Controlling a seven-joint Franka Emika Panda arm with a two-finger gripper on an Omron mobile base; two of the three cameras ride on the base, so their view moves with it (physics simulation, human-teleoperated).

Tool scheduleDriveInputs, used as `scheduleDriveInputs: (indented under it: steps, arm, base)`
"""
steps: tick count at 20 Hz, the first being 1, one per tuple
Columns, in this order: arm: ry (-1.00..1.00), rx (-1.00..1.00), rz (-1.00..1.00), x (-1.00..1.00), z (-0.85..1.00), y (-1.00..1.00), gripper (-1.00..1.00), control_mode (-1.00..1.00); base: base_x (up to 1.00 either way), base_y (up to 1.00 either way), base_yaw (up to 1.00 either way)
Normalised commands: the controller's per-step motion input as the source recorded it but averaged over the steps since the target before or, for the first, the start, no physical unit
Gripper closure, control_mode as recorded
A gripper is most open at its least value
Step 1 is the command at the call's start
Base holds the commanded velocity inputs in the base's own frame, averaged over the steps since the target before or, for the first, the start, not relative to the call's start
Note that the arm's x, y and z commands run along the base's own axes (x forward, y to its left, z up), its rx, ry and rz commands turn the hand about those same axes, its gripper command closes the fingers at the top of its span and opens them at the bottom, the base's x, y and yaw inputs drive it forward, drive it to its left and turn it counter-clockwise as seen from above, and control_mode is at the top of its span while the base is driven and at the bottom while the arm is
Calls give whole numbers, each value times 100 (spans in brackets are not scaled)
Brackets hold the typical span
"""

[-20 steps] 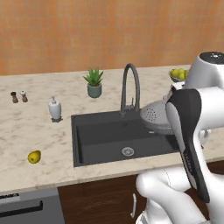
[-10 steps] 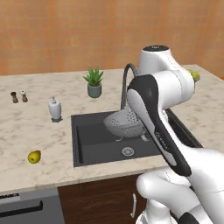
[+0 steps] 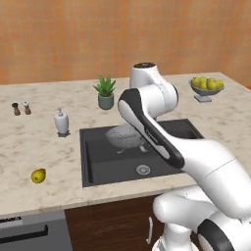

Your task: Put the colander in the sink, put the pear in the colander, and turn on the sink faucet and pour water over the colander.

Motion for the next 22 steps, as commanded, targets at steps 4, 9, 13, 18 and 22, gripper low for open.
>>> scheduleDriveInputs:
  steps: [4, 9, 13, 18, 22]
  arm:
    - [0, 1, -9, 69, -62, 15, 100, -100]
    - [0, 0, -26, 42, -45, 18, 100, -100]
    - [-5, 0, -33, 32, -40, 38, 100, -100]
    - [-1, 0, -40, 27, -43, 33, 100, -100]
    - [0, 0, -39, 24, -44, 5, 100, -100]
  base:
    - [0, 0, 0]
    - [0, 0, 0]
    - [0, 0, 0]
    - [0, 0, 0]
    - [0, 0, 0]
